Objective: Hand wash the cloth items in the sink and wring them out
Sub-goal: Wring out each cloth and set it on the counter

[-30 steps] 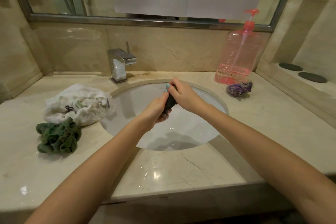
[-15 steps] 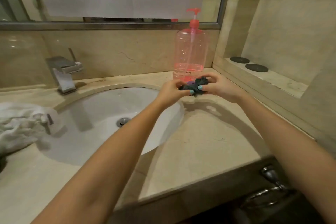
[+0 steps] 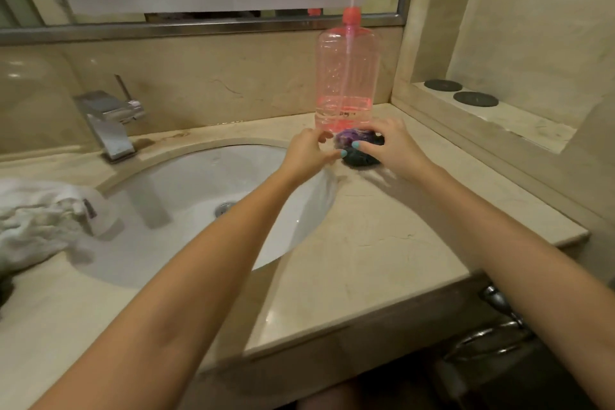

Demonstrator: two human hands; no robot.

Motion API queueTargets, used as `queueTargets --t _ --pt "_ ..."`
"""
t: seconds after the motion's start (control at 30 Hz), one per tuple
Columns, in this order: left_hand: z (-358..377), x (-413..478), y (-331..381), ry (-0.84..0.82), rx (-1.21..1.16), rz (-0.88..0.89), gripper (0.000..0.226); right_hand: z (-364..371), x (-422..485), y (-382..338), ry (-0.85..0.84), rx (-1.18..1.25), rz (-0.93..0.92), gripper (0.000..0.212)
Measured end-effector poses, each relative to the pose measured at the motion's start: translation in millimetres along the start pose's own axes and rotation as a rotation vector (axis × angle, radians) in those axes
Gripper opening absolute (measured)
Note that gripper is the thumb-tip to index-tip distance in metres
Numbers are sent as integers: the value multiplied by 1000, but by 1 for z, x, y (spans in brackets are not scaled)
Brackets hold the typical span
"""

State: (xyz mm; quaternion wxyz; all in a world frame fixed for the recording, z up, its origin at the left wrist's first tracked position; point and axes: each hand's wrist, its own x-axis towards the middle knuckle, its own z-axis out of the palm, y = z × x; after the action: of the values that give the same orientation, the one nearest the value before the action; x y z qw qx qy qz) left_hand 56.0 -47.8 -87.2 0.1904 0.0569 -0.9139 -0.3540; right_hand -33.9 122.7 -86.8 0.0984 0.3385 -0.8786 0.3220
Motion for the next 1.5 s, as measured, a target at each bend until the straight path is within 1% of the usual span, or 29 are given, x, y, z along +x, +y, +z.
queueTargets --t 0.07,0.13,0.23,0.33,0.43,0.5,0.6,0.7,0.77,0.8,0.87,0.93,1.0,1.07,1.13,1.2,1.27,1.3,1.33,1.4,1.47,1.5 --pt "-31 -10 -16 22 82 35 46 15 3 -29 53 -19 -106 34" --pt "-67 -27 -31 42 179 48 41 35 6 -68 49 -35 -177 31" --pt "-130 -64 -54 70 350 56 36 74 9 -137 -82 -32 -265 33" --pt "-198 -117 -71 45 452 28 29 105 -2 -208 -161 142 -349 28" --pt "-255 -177 -90 114 467 -41 26 131 -26 -273 -293 322 -435 23" --pt "-279 -217 -102 180 430 -107 22 150 -42 -311 -403 387 -453 25" --pt "-293 -268 -119 238 414 -213 21 175 -62 -354 -515 442 -499 30" --pt "-297 -301 -136 343 347 -302 27 195 -74 -382 -557 429 -550 33" --pt "-296 -317 -144 390 267 -355 32 204 -79 -390 -570 439 -568 31" --pt "-295 -323 -147 391 267 -370 34 205 -80 -391 -573 445 -564 27" --pt "-291 -330 -153 379 307 -373 35 206 -81 -393 -578 446 -533 16" --pt "-289 -333 -155 343 294 -377 33 202 -80 -391 -573 457 -515 8" --pt "-291 -330 -153 302 280 -391 25 191 -74 -387 -541 508 -487 10" --pt "-294 -321 -148 274 193 -385 2 171 -64 -379 -508 570 -430 11" --pt "-296 -304 -133 275 89 -338 11 152 -53 -369 -503 606 -388 8" --pt "-296 -282 -116 267 -7 -307 5 135 -42 -361 -475 646 -374 12" --pt "-292 -253 -100 198 -83 -292 25 113 -33 -355 -419 715 -347 10" --pt "-289 -238 -93 158 -96 -291 30 102 -29 -353 -393 743 -335 10" --pt "-286 -224 -87 138 -109 -275 28 90 -25 -352 -369 750 -326 11" --pt "-280 -196 -72 128 -175 -229 18 67 -15 -346 -316 713 -303 13" --pt "-276 -171 -55 126 -276 -172 11 48 -3 -336 -248 715 -225 11" --pt "-275 -159 -47 127 -305 -141 10 38 4 -329 -224 755 -165 11"
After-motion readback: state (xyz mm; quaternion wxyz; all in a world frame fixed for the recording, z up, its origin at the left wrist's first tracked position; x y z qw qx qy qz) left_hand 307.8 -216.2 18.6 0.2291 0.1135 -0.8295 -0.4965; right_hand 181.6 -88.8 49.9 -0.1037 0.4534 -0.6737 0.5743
